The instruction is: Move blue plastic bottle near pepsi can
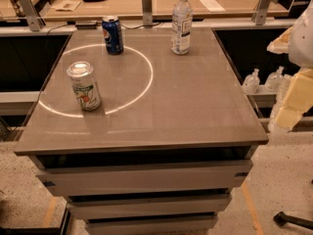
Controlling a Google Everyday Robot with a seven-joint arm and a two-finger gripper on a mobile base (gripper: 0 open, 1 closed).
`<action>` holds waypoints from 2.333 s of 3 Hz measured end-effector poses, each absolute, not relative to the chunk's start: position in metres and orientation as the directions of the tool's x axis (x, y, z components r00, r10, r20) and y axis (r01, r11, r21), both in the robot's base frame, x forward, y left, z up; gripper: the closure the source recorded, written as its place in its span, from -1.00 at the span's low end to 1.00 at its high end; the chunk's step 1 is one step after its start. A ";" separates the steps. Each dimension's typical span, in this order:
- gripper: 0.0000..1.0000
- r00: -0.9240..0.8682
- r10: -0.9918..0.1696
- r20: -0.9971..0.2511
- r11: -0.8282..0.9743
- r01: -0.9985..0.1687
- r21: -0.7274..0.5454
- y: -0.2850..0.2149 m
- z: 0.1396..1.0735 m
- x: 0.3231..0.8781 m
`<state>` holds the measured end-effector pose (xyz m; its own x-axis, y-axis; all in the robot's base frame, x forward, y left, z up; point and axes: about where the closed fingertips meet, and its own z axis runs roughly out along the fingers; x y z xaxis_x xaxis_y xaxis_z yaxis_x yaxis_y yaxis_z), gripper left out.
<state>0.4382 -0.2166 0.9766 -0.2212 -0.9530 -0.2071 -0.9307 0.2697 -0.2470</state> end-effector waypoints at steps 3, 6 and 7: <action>-1.00 -0.333 -0.900 -0.281 0.401 -0.887 -0.231 -0.220 0.982 0.446; -1.00 -0.477 -0.518 -0.710 0.695 -0.718 -0.024 -0.234 0.932 0.453; -1.00 -0.387 -0.398 -0.832 0.733 -0.679 -0.035 -0.240 0.932 0.488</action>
Offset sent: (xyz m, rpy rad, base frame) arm 0.0029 -0.0002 -0.0002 0.0009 -0.0052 -0.0355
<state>0.4878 -0.2402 0.9321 -0.3867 -0.3977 -0.8320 -0.6792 0.7331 -0.0348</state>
